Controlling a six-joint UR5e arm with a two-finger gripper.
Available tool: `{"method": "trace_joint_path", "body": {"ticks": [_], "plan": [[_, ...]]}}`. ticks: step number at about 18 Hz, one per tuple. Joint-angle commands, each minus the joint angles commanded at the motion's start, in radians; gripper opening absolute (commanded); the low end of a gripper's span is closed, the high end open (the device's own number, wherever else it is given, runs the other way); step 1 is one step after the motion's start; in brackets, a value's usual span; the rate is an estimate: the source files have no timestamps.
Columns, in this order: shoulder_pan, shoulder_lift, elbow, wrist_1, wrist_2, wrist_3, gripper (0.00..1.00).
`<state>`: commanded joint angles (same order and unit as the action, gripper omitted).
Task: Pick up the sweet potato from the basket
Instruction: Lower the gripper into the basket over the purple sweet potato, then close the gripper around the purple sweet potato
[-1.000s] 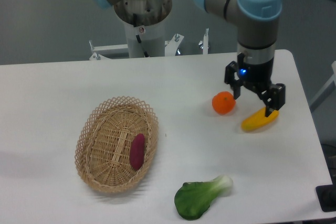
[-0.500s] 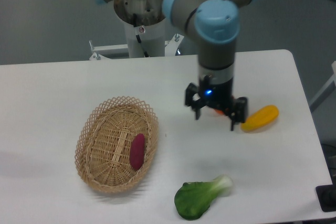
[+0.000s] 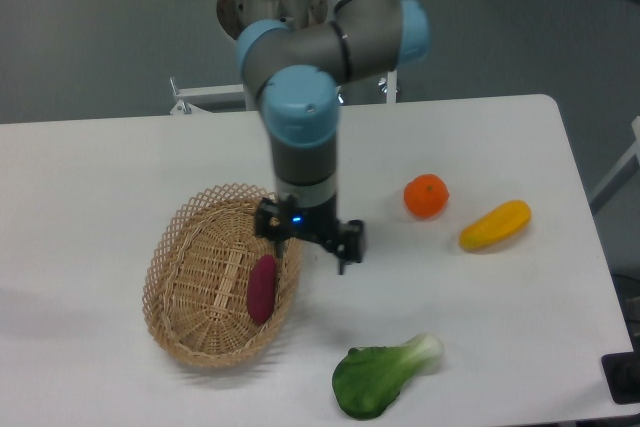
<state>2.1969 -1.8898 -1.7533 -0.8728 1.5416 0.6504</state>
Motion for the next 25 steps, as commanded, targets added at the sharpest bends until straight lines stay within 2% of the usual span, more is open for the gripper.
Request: {"method": "trace_joint_path", "body": {"ticks": [9,22,25], "plan": [[-0.049,-0.057,-0.074,0.070,0.015,0.017,1.00],[-0.054,-0.110,-0.060,0.089,0.020,0.017,1.00],[-0.054,-0.118,-0.064,0.095,0.069,0.017,1.00]]}}
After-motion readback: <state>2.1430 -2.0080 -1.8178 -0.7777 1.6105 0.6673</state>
